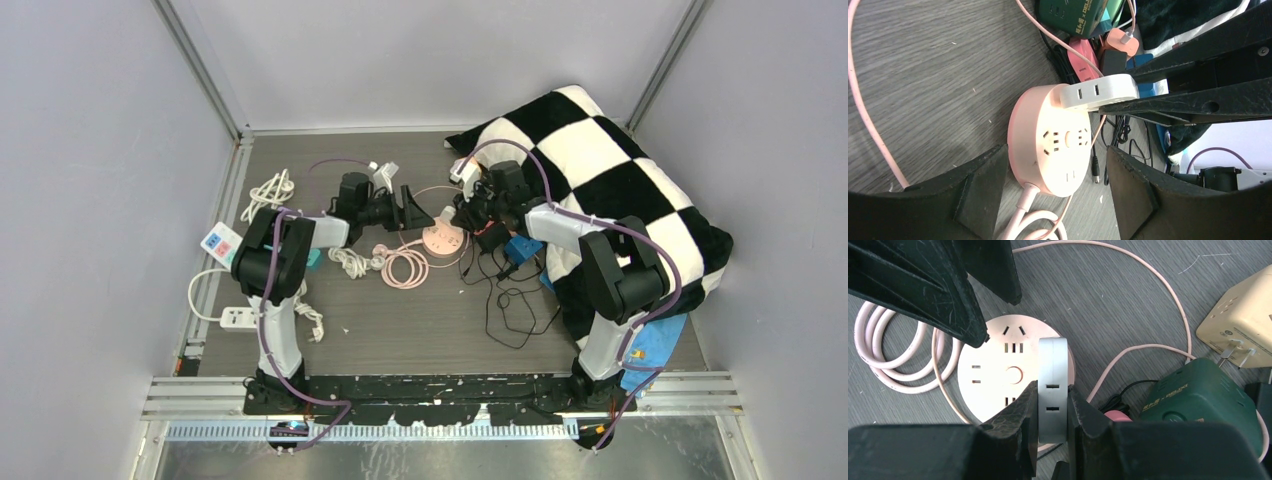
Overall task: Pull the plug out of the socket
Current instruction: Remove the plug from the socket.
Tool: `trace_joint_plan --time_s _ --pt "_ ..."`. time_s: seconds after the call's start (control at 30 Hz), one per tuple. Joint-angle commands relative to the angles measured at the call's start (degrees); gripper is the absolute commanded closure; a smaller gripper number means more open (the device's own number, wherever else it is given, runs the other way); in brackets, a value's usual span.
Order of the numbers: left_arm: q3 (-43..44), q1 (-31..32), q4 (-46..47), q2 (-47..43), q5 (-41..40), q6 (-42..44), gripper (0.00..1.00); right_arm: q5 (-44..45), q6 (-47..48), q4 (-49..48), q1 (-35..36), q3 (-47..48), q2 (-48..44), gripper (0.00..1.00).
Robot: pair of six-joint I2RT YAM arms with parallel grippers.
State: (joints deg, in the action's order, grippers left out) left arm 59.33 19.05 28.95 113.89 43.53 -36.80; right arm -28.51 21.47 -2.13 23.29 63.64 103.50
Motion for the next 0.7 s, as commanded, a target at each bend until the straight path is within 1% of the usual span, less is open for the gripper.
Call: trace_joint_plan --time_s 0.0,0.4,0.67 --pt "2.9 0.5 -3.4 0.8 0.2 2.3 0.28 -2.4 -1.9 -6.1 -0.7 -1.7 -3.3 0.99" --pt "6.1 0.7 -11.2 2.3 -0.6 4.4 0.32 -4.9 -3.3 -12.9 -1.8 -5.5 -3.8 0.99" --pt "7.3 1.1 -12.7 3.2 0.6 4.1 0.34 -5.8 -4.3 -16.4 -2.6 -7.3 -4.1 0.99"
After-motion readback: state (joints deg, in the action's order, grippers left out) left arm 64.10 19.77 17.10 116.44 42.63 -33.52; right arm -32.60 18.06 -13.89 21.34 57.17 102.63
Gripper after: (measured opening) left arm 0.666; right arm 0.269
